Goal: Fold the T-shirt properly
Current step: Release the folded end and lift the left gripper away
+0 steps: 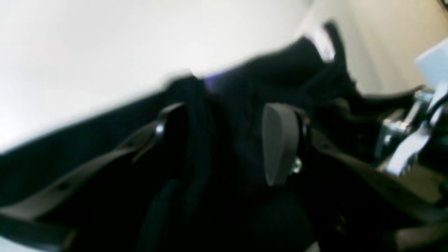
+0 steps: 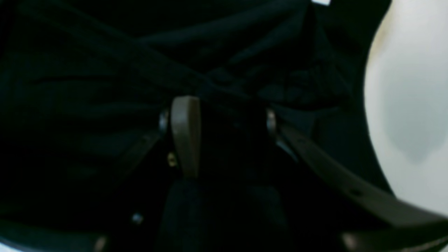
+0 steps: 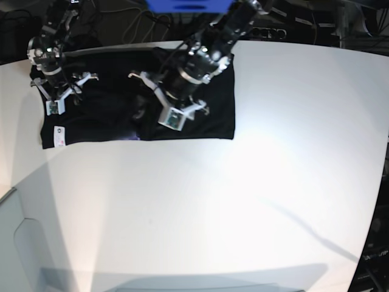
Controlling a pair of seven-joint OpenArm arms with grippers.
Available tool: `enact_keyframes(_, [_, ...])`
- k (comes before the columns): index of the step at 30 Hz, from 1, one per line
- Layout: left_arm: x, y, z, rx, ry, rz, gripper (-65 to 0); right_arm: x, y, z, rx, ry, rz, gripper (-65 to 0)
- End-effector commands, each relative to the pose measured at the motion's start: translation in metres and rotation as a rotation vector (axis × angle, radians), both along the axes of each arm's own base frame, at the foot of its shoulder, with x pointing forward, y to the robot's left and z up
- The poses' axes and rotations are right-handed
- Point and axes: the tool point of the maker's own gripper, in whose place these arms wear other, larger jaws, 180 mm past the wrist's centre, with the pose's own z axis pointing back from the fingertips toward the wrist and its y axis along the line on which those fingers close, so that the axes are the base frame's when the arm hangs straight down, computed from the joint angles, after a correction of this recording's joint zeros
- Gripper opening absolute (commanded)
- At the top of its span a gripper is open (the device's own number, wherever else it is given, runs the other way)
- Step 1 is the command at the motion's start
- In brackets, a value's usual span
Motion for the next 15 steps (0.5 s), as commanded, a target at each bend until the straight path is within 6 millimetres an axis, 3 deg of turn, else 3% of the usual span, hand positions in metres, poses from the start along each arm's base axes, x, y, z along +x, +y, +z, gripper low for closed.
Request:
enact_keyframes(1, [0.001,0.008,0.011,-0.016,-0.031,0.02,-32.0,-0.003,-0.001,0.0,-0.013,0.016,0.023,-40.7])
enact_keyframes(4, [0.0,0.04,0.003,0.031,-0.021,0.069,-32.1,-0.003,-0.001,0.0,-0.013,0.016,0.023,-40.7])
enact_keyframes(8, [-0.008,0.068,-0.018,0.119,0.007,0.07,-32.1,0.0,0.0,0.002,-0.012,0.008,0.023,-40.7])
enact_keyframes(12, [-0.019,0.077,-0.034,0.164,0.039,0.044,-32.1,0.001,0.0,0.002,-0.012,0.006,0.023,-40.7])
enact_keyframes(15, [-0.027,0.068,-0.041,0.17,0.056,0.006,-32.1,0.002,0.0,0.002,-0.012,0.005,0.023,-40.8])
